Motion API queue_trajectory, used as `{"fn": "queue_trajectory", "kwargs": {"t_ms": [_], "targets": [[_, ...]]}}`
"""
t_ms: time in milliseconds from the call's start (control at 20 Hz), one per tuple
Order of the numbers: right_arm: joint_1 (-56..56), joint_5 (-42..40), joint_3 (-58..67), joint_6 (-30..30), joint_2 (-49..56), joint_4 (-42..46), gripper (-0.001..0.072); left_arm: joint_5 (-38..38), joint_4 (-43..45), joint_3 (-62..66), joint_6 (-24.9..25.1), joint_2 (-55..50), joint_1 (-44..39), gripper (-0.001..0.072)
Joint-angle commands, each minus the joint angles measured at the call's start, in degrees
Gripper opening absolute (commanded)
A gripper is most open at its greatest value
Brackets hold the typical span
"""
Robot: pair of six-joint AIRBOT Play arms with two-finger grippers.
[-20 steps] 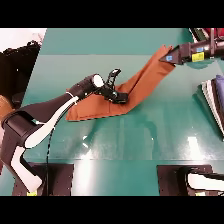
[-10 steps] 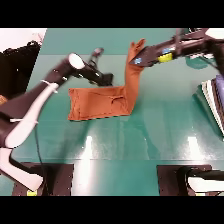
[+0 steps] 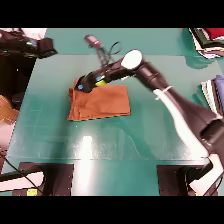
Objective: Fold the shirts.
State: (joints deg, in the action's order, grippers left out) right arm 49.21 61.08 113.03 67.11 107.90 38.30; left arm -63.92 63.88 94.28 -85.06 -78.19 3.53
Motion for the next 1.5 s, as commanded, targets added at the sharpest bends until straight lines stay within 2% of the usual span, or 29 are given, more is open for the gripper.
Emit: {"fn": "queue_trajectory", "kwargs": {"t_ms": [0, 150, 400, 450, 500, 550, 700, 900, 1000, 1150, 1300, 1400, 1450], "targets": [[1.3, 7.3, 3.6, 2.1, 4.2, 3.5, 0.0314, -4.2, 0.7, 0.0, 0.2, 2.2, 3.2, 0.0025], [-4.1, 10.1, -5.8, 3.5, -0.9, 8.5, 0.0314, -5.4, 0.2, 0.0, 1.5, 2.2, 3.0, 0.0026], [-18.6, 6.4, -27.7, 5.1, -12.2, 9.7, 0.0315, -6.4, 0.2, 0.0, 1.5, 2.2, 3.0, 0.0025], [-21.7, 5.7, -31.5, 5.3, -14.0, 9.5, 0.0347, -6.4, 0.2, 0.0, 1.5, 2.1, 3.0, 0.0025], [-24.4, 5.2, -34.4, 5.4, -15.1, 8.8, 0.0527, -6.4, 0.2, 0.0, 1.5, 2.1, 3.0, 0.0025], [-26.8, 5.0, -36.8, 5.4, -15.6, 7.6, 0.0646, -6.0, 0.2, 0.0, 1.5, 2.1, 3.0, 0.0025], [-31.3, 3.4, -42.1, 5.4, -15.0, 1.9, 0.0645, -5.2, 0.2, 0.0, 1.5, 2.1, 3.0, 0.0025], [-29.8, 0.7, -42.7, 5.3, -10.4, -3.6, 0.0642, -4.3, 0.1, 0.0, 1.5, 2.0, 3.0, 0.0025], [-27.6, -1.1, -42.6, 5.3, -7.7, -6.5, 0.0590, -3.9, 0.1, 0.0, 1.5, 2.0, 3.0, 0.0025], [-24.0, -3.0, -42.6, 4.3, -4.3, -11.6, 0.0590, -3.3, 0.1, 0.0, 1.5, 2.0, 3.0, 0.0025], [-20.8, -3.7, -38.9, 2.9, -1.6, -13.0, 0.0516, -2.9, -0.1, 0.0, 1.5, 2.0, 3.0, 0.0025], [-19.1, -4.2, -34.6, 2.3, 0.0, -12.0, 0.0296, -3.1, -1.2, -0.2, 1.5, 2.0, 3.0, 0.0025], [-18.4, -4.2, -32.1, 2.2, 0.6, -10.6, 0.0156, -3.2, -2.0, -0.3, 1.5, 2.0, 3.0, 0.0025]]}}
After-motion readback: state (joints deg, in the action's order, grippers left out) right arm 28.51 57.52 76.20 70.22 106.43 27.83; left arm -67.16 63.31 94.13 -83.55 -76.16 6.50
